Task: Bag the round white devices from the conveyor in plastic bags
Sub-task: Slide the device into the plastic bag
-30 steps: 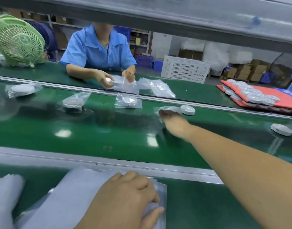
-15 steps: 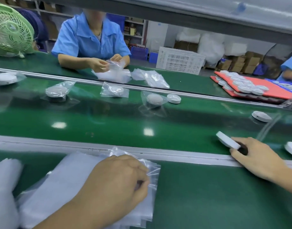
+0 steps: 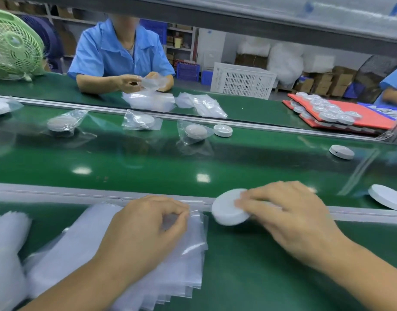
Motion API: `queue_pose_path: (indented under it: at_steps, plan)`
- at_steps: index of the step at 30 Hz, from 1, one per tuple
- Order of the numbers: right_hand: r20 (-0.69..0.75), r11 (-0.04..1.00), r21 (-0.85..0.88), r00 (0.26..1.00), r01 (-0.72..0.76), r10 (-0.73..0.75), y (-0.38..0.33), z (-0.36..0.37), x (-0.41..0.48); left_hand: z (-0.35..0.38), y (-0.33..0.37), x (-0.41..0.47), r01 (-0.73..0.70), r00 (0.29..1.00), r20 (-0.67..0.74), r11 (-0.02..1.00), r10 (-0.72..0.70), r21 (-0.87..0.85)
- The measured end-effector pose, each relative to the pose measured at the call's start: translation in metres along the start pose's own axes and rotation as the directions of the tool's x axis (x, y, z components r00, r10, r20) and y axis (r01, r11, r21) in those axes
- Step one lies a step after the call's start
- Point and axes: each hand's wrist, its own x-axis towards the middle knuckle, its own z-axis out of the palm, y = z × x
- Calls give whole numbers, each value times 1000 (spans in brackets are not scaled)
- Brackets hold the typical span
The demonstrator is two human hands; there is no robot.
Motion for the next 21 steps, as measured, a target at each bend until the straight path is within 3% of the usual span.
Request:
queue_pose_path:
  at_steps: [3, 5, 7, 8, 10, 12, 14, 18, 21]
  plan:
    - [-48, 994, 83, 997, 66, -62, -36, 2, 4, -1, 3, 0, 27, 999, 51, 986, -18, -166]
    - [-115, 960, 279, 991, -28, 62, -55, 2, 10, -3, 11, -1, 57, 967, 248, 903, 56, -425]
    - [-152, 838, 519, 947, -168, 284, -71, -1, 18, -5, 20, -5, 99, 912, 388, 844, 135, -527]
    - [-149, 764, 605, 910, -225, 386, -77, -3, 21, -3, 22, -7, 82, 921, 365, 848, 137, -524]
    - [-82, 628, 712, 851, -314, 519, -85, -6, 24, 2, 28, -10, 32, 986, 154, 853, 58, -521]
    - [104, 410, 836, 839, -365, 534, -89, -9, 31, 3, 34, -9, -37, 997, -79, 829, -9, -558]
    - [259, 237, 886, 851, -397, 458, -86, -11, 44, 5, 35, -5, -83, 980, -195, 801, -44, -593]
    - [202, 444, 764, 828, -467, 523, -51, 3, 85, 3, 30, -1, -81, 964, -254, 832, -74, -549]
    - [198, 439, 681, 725, -586, 660, -4, 28, 123, -2, 22, 3, 17, 948, -278, 893, -158, -450]
